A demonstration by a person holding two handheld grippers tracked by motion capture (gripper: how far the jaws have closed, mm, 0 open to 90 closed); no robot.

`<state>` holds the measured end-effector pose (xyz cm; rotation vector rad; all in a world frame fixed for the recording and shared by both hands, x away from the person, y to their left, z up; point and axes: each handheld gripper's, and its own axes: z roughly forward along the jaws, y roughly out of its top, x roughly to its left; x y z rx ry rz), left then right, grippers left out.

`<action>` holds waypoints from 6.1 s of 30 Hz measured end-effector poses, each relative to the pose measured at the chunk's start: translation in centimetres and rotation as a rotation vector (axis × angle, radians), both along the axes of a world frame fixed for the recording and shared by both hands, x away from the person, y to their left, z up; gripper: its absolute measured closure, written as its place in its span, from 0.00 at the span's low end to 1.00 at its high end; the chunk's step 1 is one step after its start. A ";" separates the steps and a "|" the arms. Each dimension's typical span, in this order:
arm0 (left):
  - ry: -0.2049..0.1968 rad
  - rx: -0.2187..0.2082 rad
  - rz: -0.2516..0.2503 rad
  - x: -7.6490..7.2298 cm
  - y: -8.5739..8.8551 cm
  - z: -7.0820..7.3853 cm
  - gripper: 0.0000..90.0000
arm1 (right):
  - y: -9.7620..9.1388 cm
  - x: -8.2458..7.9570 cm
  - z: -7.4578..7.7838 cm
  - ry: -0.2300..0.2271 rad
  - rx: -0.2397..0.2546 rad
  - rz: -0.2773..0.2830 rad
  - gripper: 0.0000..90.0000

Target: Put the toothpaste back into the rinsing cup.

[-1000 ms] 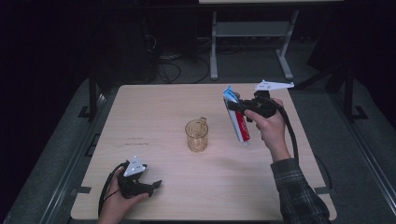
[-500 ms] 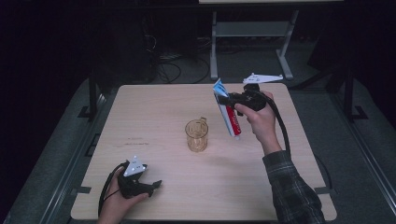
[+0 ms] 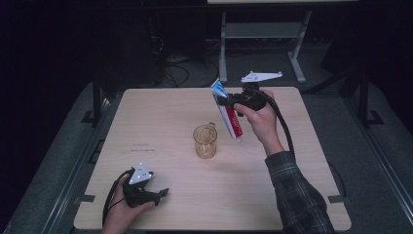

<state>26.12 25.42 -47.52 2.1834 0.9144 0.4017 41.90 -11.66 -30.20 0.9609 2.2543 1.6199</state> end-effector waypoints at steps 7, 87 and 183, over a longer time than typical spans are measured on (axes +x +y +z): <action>0.001 -0.001 0.000 0.0 0.0 0.0 0.15 | 1.4 0.3 0.4 -0.004 -0.002 0.017 0.82; 0.002 0.002 -0.014 -0.2 0.0 0.0 0.15 | 7.7 2.5 -2.6 0.043 -0.022 0.087 0.81; 0.003 0.000 -0.007 -0.2 -0.1 0.0 0.15 | 1.7 -0.7 -6.4 0.081 -0.129 0.051 0.48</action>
